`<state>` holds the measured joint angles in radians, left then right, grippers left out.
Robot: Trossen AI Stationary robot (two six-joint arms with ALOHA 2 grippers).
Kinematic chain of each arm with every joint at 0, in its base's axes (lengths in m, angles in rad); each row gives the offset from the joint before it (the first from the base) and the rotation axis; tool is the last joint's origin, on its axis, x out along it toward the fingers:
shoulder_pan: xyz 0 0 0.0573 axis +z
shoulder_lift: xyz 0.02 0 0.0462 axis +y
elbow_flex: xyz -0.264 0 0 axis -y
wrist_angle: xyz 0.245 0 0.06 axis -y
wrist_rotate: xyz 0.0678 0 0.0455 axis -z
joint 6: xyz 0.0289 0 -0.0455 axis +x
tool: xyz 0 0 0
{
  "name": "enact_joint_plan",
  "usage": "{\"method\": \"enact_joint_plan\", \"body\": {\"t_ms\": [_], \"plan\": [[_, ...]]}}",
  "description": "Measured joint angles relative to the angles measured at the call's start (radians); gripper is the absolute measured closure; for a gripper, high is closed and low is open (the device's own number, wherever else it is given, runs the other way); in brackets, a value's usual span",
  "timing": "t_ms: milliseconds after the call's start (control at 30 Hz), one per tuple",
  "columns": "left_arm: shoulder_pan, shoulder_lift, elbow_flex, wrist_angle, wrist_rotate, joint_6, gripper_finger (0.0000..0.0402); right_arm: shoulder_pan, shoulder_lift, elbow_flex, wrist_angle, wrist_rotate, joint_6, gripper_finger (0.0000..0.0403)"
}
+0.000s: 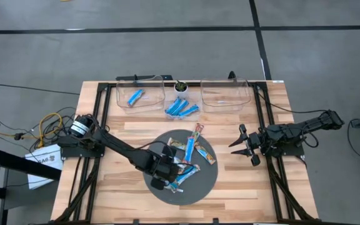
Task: Pick and place Granola Bars by type
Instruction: Put the yellow granola bar into the right transparent bin
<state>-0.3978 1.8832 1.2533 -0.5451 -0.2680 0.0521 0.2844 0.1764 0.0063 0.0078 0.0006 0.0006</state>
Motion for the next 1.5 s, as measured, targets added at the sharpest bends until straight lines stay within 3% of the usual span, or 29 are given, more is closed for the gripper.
{"method": "enact_joint_plan", "body": {"t_ms": [1233, 1500], "plan": [[0.046, 0.081, 0.001, -0.004, 0.054, 0.0, 0.0263, 0.0, -0.001, 0.0, 0.0, 0.0, 0.0, 0.027], [0.045, 0.082, 0.001, -0.005, 0.074, -0.008, 0.0325, 0.0, -0.001, 0.0, 0.0, 0.0, 0.0, 0.027]]}}
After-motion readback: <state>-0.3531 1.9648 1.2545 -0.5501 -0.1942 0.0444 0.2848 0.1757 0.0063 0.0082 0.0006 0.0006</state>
